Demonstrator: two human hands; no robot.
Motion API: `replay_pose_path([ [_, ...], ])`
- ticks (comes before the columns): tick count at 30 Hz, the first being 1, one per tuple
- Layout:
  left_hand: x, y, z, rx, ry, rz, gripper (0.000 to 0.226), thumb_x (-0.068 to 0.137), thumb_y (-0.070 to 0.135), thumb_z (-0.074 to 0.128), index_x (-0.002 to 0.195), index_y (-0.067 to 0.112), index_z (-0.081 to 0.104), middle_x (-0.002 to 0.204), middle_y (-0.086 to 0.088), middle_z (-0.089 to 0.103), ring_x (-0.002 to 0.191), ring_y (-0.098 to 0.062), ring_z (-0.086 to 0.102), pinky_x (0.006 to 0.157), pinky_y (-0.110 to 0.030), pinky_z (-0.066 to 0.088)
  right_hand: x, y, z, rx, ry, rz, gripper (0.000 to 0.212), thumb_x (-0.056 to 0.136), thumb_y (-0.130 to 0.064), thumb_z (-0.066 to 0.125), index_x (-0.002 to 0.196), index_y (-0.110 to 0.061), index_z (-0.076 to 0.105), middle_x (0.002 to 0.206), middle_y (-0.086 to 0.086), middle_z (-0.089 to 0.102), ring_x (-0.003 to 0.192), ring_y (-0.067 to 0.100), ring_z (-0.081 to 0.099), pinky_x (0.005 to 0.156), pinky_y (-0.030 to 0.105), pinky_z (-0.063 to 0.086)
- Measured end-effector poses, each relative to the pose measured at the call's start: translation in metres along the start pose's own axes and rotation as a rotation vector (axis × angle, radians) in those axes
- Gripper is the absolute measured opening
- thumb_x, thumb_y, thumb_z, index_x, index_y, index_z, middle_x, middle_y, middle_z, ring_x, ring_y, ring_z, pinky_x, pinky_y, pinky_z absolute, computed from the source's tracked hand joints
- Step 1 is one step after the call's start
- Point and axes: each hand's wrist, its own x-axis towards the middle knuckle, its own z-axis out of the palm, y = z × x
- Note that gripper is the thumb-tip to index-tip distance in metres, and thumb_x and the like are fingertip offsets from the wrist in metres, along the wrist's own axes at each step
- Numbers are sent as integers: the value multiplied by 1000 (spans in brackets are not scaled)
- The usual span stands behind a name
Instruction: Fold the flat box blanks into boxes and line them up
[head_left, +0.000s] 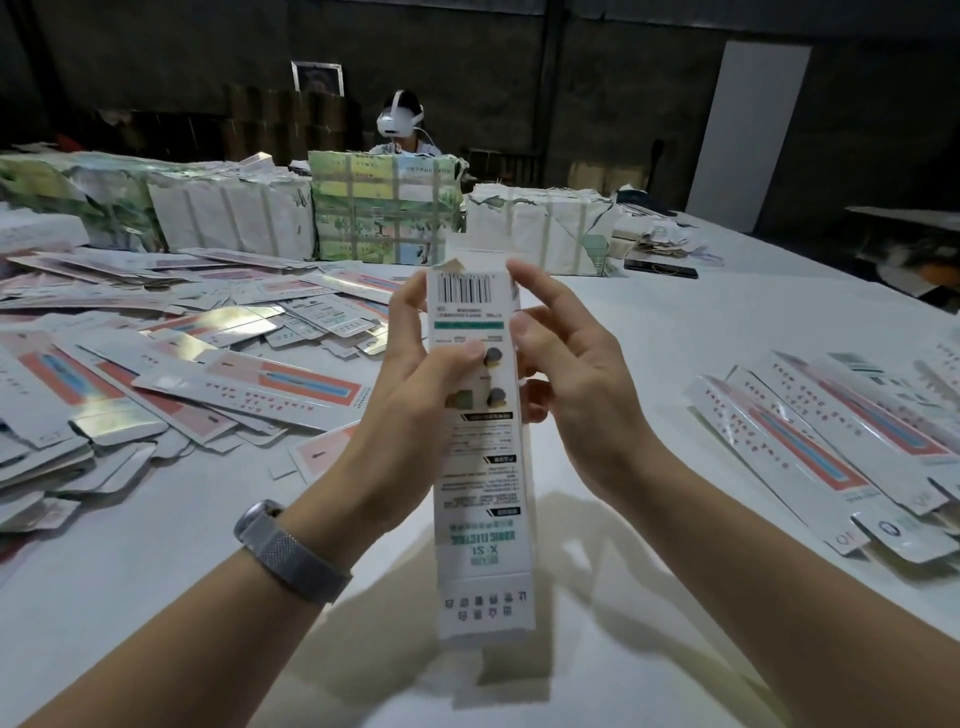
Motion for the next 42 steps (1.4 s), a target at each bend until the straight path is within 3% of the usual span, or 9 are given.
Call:
replay_pose_path([
  [7, -2, 0, 4, 41, -59, -33, 45, 92, 8, 46, 129, 22, 24, 100, -14, 72, 77, -24, 71, 69, -42, 63, 2, 5, 0, -6, 1, -10, 18, 93, -25, 49, 109, -23, 57, 84, -4, 68, 64, 16, 55, 48, 21, 43],
  [12, -2, 3, 6, 27, -50, -132, 46, 88, 14, 51, 127, 26, 30, 99, -14, 69, 78, -29, 68, 63, -45, 61, 3, 4, -4, 65, 23, -36, 16, 88, -16, 53, 103, -21, 57, 85, -4, 68, 79, 35, 57, 68, 57, 45],
  [17, -4, -4, 10, 122, -29, -190, 46, 88, 21, 52, 126, 33, 29, 90, 0, 71, 80, -24, 70, 79, -60, 60, 8, 3, -11, 218, 45, -1, 42, 76, 0, 56, 112, -21, 50, 88, -3, 68, 85, 22, 65, 71, 40, 49],
  [19, -5, -7, 13, 117, -2, -188, 47, 88, 23, 51, 126, 36, 27, 92, -4, 71, 83, -28, 70, 84, -65, 56, 8, 4, -12, 218, 48, 6, 45, 76, 1, 56, 115, -22, 53, 89, 0, 70, 86, 23, 67, 74, 45, 50],
  [24, -4, -8, 11, 34, -13, -191, 73, 89, 20, 53, 135, 60, 13, 87, -3, 74, 77, -25, 72, 81, -55, 61, 7, 4, -10, 211, 82, 13, 22, 81, -7, 59, 94, -19, 72, 88, 5, 72, 85, 26, 65, 80, 54, 47],
  [26, -3, -5, 8, 44, -46, -196, 71, 88, 18, 54, 138, 54, 20, 87, -3, 74, 74, -26, 71, 71, -48, 63, 7, 3, -12, 215, 79, 26, 17, 87, -15, 59, 79, -21, 73, 83, 4, 72, 77, 20, 65, 71, 45, 46],
  [31, -7, -2, 12, 160, -71, -188, 49, 86, 17, 55, 130, 34, 39, 101, -13, 66, 87, -31, 67, 77, -68, 56, 9, 1, -18, 206, 41, 98, 14, 87, -16, 63, 76, -18, 70, 79, 3, 69, 78, 18, 68, 66, 28, 54],
  [34, -7, -1, 12, 196, -70, -172, 55, 86, 18, 54, 134, 38, 36, 100, -11, 66, 87, -28, 67, 79, -66, 56, 9, 2, -19, 167, 16, 127, 15, 92, -9, 61, 86, -16, 73, 82, 4, 71, 79, 20, 69, 66, 33, 54],
  [42, -8, 0, 10, 212, -145, -196, 91, 85, 18, 57, 146, 65, 9, 105, -3, 75, 81, -19, 70, 83, -54, 61, 9, -1, -21, 68, 78, 95, 26, 93, -6, 61, 71, -16, 73, 70, 5, 70, 70, 24, 67, 62, 41, 54],
])
